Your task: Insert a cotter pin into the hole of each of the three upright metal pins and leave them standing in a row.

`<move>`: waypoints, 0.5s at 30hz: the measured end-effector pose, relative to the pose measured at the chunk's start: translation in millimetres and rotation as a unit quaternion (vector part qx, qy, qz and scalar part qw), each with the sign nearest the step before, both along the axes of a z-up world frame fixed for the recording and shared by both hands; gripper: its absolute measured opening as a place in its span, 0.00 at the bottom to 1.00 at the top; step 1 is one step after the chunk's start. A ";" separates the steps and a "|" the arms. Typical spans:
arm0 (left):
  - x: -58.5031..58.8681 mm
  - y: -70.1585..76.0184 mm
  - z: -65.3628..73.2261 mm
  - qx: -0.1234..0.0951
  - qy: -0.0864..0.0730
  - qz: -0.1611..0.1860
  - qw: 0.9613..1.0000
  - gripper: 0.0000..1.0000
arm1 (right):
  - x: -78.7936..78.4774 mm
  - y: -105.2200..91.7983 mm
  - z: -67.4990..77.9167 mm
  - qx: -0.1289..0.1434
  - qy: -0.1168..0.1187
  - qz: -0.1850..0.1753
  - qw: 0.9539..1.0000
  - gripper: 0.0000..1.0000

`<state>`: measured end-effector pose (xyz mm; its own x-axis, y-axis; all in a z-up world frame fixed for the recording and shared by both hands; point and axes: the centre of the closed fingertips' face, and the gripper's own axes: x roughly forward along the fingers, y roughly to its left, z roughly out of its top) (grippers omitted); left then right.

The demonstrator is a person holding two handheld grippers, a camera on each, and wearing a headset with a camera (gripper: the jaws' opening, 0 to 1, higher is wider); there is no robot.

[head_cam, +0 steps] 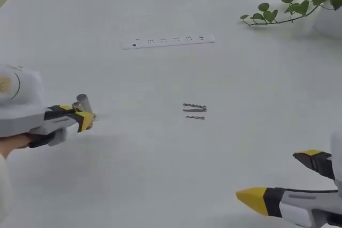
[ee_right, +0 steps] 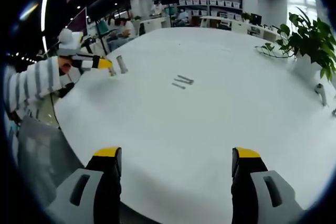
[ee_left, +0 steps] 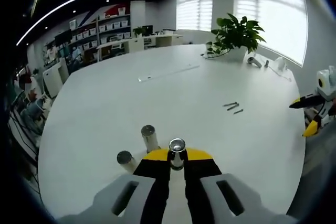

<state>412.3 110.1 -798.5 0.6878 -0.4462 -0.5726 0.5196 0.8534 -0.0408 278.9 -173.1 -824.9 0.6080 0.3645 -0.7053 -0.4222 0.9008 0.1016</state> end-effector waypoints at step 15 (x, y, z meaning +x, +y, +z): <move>-28.6 -37.3 18.3 0.003 -0.004 -0.073 0.997 0.07 | -0.7 3.9 1.0 0.004 0.001 0.005 1.000 0.87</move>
<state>383.7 72.8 -780.2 0.6210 -0.5384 -0.5697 0.6381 0.7693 -0.0315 278.3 -169.2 -823.9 0.6034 0.3764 -0.7030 -0.4316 0.8955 0.1091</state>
